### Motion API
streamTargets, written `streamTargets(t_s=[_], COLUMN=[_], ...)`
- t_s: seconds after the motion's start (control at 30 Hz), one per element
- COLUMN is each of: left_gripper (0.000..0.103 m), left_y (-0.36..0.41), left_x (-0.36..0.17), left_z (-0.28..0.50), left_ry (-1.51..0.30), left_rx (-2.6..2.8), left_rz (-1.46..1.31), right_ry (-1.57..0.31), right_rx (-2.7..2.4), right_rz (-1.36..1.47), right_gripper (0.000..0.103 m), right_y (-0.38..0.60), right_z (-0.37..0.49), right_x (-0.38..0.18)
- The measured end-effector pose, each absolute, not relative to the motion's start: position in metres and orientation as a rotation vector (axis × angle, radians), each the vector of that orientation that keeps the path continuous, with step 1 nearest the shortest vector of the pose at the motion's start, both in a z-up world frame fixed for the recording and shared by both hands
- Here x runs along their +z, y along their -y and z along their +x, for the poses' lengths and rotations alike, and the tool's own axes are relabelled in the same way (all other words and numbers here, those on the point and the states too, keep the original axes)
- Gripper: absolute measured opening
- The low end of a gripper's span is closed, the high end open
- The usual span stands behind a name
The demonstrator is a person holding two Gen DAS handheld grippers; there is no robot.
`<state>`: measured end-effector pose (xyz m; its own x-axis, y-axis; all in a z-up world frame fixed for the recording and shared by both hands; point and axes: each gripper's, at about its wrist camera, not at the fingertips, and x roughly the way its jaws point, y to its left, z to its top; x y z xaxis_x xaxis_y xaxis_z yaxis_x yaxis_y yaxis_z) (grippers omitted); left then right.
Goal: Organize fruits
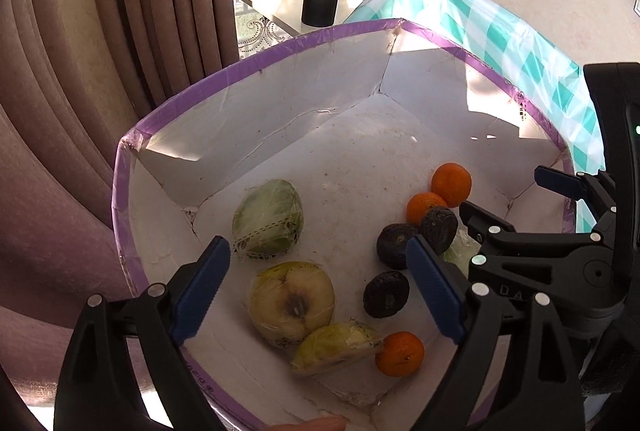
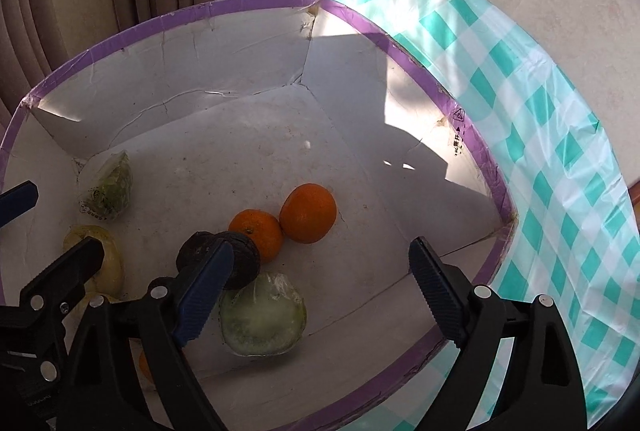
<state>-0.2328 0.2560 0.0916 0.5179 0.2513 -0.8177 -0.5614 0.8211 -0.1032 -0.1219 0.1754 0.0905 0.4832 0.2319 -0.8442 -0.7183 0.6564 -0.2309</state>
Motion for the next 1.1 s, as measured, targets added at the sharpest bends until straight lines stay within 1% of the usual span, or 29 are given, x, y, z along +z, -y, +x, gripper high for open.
streamTargets(t_s=[0.57,0.73,1.1], left_gripper=[0.092,0.096,0.098], left_y=[-0.248,-0.246,-0.243], left_x=[0.092,0.091,0.09], left_z=[-0.231,-0.232,-0.23], left_ry=[-0.947,-0.955,-0.961], left_rx=[0.518,0.508,0.509], left_rz=[-0.296,-0.291,-0.275], right_ry=[-0.918,-0.943,-0.961], right_rx=[0.644,0.65,0.659], right_rz=[-0.604,-0.606,-0.612], right_gripper=[0.087,0.087,0.087], right_y=[-0.18,-0.184,-0.187], right_z=[-0.114,-0.112,-0.112], right_x=[0.091,0.086,0.082])
